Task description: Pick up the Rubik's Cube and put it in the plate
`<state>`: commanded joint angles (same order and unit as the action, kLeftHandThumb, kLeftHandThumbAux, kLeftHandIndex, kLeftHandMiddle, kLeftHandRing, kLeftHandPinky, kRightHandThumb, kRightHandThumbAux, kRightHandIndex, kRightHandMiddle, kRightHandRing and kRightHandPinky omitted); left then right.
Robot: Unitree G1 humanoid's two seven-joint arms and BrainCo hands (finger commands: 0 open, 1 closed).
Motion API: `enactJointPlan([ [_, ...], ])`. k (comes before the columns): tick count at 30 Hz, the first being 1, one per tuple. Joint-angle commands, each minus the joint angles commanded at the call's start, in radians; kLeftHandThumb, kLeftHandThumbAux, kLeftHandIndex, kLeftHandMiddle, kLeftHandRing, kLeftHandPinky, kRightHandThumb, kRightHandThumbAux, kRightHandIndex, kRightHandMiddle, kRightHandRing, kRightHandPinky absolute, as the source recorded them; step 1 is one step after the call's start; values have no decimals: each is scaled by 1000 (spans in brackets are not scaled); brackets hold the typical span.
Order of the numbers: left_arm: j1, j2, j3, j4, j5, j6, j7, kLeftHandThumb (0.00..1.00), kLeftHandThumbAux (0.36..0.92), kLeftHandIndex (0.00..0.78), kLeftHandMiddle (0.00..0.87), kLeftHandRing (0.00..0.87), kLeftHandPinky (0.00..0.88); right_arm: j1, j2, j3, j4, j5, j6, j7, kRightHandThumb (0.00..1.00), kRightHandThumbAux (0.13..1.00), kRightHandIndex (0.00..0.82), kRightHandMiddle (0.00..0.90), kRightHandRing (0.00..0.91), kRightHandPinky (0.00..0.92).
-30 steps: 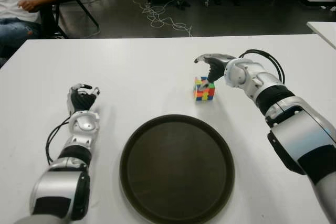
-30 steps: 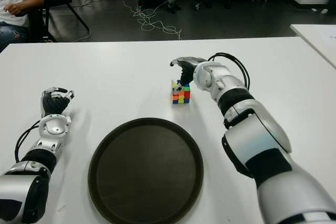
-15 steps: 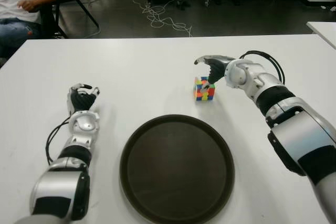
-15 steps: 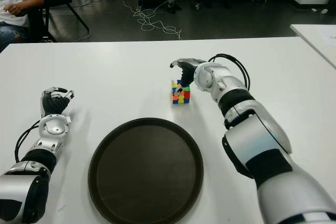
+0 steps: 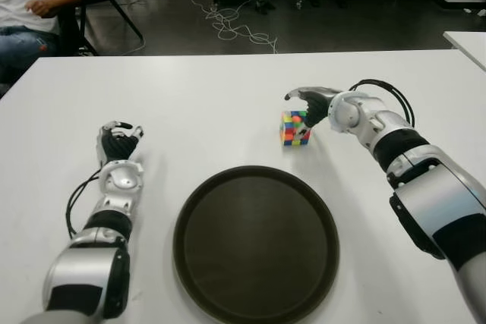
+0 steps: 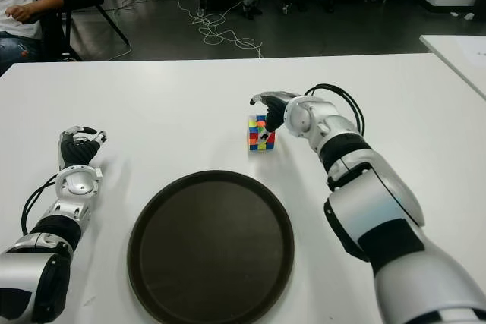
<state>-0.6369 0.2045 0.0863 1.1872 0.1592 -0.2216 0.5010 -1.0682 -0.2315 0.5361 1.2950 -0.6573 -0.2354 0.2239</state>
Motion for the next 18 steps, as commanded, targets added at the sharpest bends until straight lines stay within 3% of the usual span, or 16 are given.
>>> enactJointPlan([
  [18,8,4,-11,-5,11,-16,5,711,705,442,814,815,806,25,-5,-5,-7,6,-24,-26,0,783,0,0,0,17],
])
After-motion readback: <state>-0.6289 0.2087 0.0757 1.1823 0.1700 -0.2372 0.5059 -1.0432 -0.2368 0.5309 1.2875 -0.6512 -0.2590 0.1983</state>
